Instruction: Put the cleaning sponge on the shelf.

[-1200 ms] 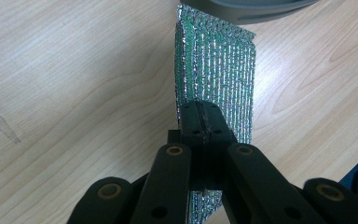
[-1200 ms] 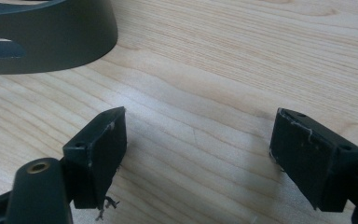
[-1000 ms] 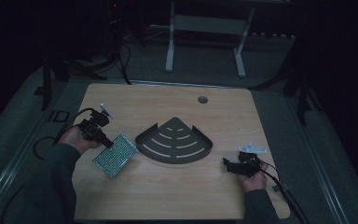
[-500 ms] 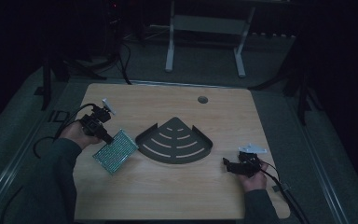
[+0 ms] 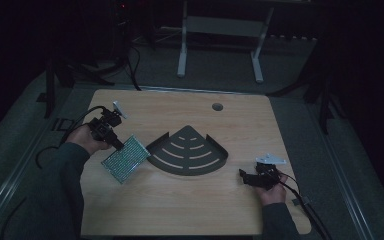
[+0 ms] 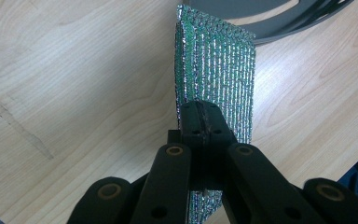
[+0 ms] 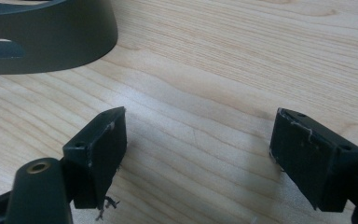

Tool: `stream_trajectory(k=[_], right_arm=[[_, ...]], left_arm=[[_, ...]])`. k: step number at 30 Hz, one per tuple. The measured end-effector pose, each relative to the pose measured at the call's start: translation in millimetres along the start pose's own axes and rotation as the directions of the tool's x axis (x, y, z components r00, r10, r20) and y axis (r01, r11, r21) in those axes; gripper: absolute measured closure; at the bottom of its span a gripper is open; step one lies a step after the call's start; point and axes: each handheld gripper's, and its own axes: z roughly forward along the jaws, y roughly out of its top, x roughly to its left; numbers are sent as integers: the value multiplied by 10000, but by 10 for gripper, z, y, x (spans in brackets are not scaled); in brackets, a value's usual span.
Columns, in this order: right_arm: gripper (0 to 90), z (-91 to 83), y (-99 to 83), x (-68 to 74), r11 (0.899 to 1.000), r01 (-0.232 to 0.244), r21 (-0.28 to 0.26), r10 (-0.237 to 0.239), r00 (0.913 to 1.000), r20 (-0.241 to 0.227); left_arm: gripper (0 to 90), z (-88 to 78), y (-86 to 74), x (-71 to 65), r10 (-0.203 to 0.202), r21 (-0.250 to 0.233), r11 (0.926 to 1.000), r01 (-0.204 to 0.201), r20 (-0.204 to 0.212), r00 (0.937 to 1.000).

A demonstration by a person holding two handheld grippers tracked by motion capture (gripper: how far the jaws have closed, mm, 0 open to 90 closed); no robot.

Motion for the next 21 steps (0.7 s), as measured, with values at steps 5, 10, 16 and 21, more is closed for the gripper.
stream_trajectory(k=[5,10,16,21], right_arm=[[183,1,0,0,10000,2,-1,-2,10000,-1],[183,1,1,0,10000,0,-1,0,10000,0],[183,1,1,0,10000,-2,-1,2,10000,-1],[183,1,1,0,10000,0,2,0,10000,-2]], left_arm=[[900,-32,37,-5,53,-28,10000,-53,-19,10000],[900,-66,92,-30,156,-69,9999,-156,-95,9998],[900,-62,160,-57,240,-42,9997,-241,-79,9997],[900,-101,244,-78,370,-11,9993,-371,-123,9992]])
